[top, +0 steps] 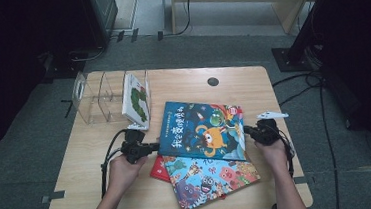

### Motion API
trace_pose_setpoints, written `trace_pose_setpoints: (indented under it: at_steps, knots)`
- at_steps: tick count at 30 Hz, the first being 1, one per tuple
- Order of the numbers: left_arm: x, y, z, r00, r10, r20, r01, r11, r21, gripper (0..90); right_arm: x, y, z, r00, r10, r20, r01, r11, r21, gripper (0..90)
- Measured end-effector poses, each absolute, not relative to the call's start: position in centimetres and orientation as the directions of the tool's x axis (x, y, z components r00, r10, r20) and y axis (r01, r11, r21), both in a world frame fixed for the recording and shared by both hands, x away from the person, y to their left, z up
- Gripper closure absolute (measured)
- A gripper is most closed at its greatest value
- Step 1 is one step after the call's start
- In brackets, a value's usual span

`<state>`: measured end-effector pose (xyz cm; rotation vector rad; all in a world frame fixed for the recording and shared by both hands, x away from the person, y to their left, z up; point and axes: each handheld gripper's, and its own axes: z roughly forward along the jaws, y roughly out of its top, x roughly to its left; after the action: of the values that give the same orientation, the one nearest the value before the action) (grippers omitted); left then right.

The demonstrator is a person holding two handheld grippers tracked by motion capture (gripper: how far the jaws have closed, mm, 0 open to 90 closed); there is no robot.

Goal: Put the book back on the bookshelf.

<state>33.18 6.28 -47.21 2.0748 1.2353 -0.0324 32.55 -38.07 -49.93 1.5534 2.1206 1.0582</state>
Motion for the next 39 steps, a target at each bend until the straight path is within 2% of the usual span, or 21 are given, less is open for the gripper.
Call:
trace_pose_setpoints:
  at_steps: [8, 14, 28, 39]
  knots:
    - [34.7, 5.9, -48.6, 0.529, 0.775, -0.345, 0.788, -0.297, 0.540, 89.9, 32.3, -38.0, -50.0, -0.364, 0.916, 0.171, 0.690, 0.142, 0.710, 90.0]
    - [34.9, 6.0, -48.6, 0.528, 0.762, -0.374, 0.796, -0.291, 0.531, 90.0, 32.1, -38.0, -50.0, -0.365, 0.915, 0.172, 0.692, 0.143, 0.707, 90.0]
    - [32.4, 5.5, -48.1, 0.552, 0.749, -0.368, 0.793, -0.335, 0.508, 90.0, 31.4, -38.2, -49.7, -0.382, 0.904, 0.194, 0.706, 0.150, 0.692, 90.0]
    - [31.0, 5.9, -48.2, 0.541, 0.746, -0.388, 0.803, -0.321, 0.503, 90.0, 29.8, -37.7, -49.5, -0.414, 0.892, 0.182, 0.701, 0.185, 0.689, 90.0]
